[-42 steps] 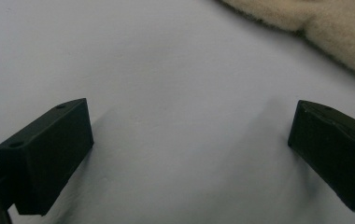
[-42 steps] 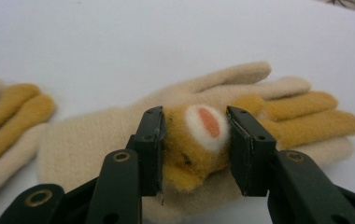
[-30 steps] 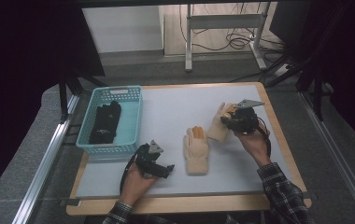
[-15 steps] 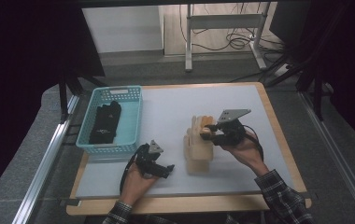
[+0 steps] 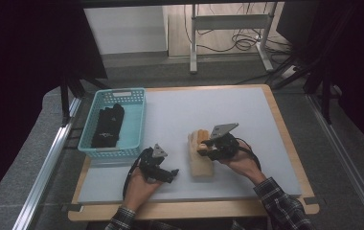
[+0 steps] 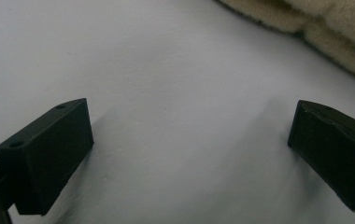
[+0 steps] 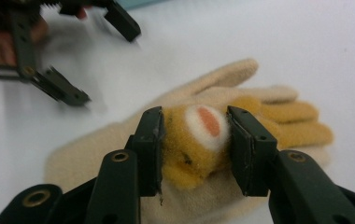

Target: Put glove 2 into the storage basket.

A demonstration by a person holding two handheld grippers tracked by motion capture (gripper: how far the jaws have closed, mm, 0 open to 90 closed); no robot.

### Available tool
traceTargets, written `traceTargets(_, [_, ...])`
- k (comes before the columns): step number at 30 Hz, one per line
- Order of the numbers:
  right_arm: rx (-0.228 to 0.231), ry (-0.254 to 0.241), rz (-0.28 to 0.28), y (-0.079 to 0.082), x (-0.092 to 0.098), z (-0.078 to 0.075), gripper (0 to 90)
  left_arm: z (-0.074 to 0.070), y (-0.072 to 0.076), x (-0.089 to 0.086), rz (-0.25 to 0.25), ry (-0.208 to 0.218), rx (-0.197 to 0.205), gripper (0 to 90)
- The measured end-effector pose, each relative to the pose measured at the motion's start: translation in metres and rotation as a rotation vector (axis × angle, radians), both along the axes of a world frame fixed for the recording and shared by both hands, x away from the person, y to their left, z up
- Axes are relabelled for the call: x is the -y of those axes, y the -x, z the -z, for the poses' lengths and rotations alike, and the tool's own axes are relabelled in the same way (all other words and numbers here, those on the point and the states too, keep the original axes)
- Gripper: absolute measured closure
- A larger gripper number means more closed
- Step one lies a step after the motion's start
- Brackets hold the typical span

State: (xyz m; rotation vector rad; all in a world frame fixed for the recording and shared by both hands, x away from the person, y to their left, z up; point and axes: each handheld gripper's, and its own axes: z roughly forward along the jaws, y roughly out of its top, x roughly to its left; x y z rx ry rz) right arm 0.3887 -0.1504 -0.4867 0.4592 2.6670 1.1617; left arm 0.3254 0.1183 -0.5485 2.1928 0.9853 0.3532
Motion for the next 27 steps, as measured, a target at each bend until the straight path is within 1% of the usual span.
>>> traceTargets(2, [-0.008, 0.029, 0.018, -0.001, 0.001, 0.006, 53.9, 0.000, 0.000, 0.000, 0.001, -0.001, 0.000, 0.2])
traceTargets(3, [-0.011, 0.025, 0.031, -0.001, 0.001, 0.009, 52.3, 0.000, 0.000, 0.000, 0.000, -0.001, 0.000, 0.2])
traceTargets(5, [-0.039, -0.005, 0.043, -0.002, 0.004, 0.011, 48.7, 0.000, 0.000, 0.000, 0.000, -0.001, 0.000, 0.2])
traceTargets(7, [-0.044, -0.008, 0.052, -0.002, 0.006, 0.011, 41.8, 0.000, 0.000, 0.000, 0.000, -0.001, 0.000, 0.3])
traceTargets(9, [-0.049, -0.024, 0.066, -0.002, 0.009, 0.008, 38.2, 0.000, 0.000, 0.000, 0.001, -0.002, 0.000, 0.2])
traceTargets(10, [-0.050, -0.035, 0.071, -0.002, 0.010, 0.006, 37.9, 0.000, 0.000, 0.000, 0.001, -0.002, 0.000, 0.2])
traceTargets(14, [-0.053, -0.099, 0.134, -0.005, 0.025, -0.004, 39.1, 0.000, 0.000, 0.000, 0.001, -0.002, 0.000, 0.3])
traceTargets(16, [-0.051, -0.107, 0.164, -0.006, 0.033, -0.005, 42.9, 0.000, 0.000, 0.000, 0.001, -0.002, 0.000, 0.3])
traceTargets(18, [-0.059, -0.120, 0.189, -0.007, 0.042, -0.005, 48.7, 0.000, 0.000, 0.000, 0.001, -0.003, 0.002, 0.3])
traceTargets(21, [-0.072, -0.118, 0.209, -0.006, 0.052, -0.001, 63.5, 0.000, 0.000, 0.000, 0.000, -0.002, 0.000, 0.3])
traceTargets(23, [-0.067, -0.097, 0.225, -0.002, 0.056, 0.002, 75.2, 0.000, 0.000, 0.000, -0.001, 0.000, -0.001, 0.3])
traceTargets(25, [-0.073, -0.088, 0.217, 0.002, 0.058, 0.007, 81.9, 0.000, 0.000, 0.000, -0.002, 0.000, -0.001, 0.3])
traceTargets(27, [-0.092, -0.076, 0.201, 0.006, 0.058, 0.012, 85.0, 0.000, 0.000, 0.000, -0.001, 0.002, 0.000, 0.3])
